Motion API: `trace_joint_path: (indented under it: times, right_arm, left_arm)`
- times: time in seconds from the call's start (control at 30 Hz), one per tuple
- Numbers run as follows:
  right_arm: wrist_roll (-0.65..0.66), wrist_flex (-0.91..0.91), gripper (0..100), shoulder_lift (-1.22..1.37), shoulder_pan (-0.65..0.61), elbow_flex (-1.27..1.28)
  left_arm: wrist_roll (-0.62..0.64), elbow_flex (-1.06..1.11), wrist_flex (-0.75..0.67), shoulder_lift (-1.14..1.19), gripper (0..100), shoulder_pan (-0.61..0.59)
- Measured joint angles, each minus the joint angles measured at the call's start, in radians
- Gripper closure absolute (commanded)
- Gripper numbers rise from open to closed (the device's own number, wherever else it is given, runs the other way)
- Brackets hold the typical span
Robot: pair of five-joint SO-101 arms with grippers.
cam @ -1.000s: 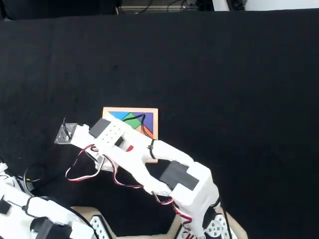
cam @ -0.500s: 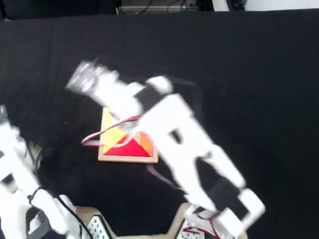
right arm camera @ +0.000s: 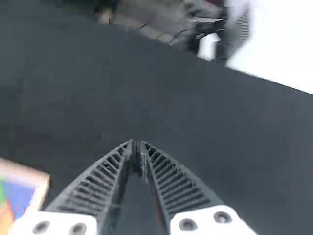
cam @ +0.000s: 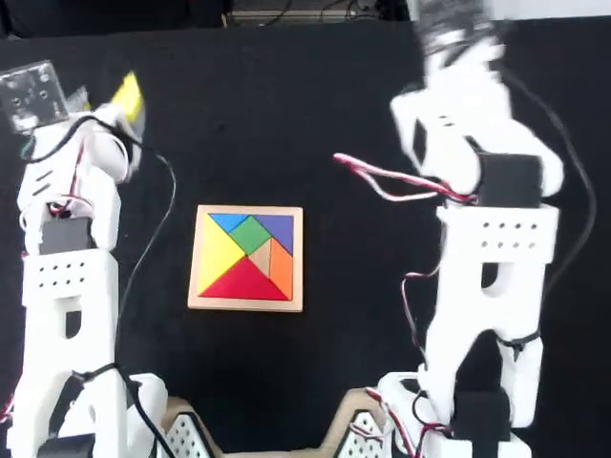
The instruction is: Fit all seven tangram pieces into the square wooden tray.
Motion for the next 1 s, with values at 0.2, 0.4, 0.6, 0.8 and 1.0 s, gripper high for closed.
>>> trace_joint_path:
  times: [0.2,0.4,0.6,0.8,1.0]
  right_arm:
    - [-0.327,-0.126,98.4,-0.126,0.075,0.002]
    - [-0.413,-0.204,98.3,-0.361,0.057,0.021]
    - [-0.394,-0.359,98.3,-0.486,0.023,0.219]
    - [-0.305,-0.466,98.3,-0.752,0.017,0.443]
    - [-0.249,-0.626,98.3,-1.109,0.014,0.694]
  left_arm:
    - [-0.003,0.166,-0.508,-0.1,77,0.009]
    - [-0.222,0.334,-0.617,-0.43,77,0.106]
    - [-0.311,0.446,-0.626,-0.795,77,0.212]
    - [-0.318,0.529,-0.626,-1.036,77,0.216]
    - [-0.321,0.629,-0.626,-1.209,77,0.216]
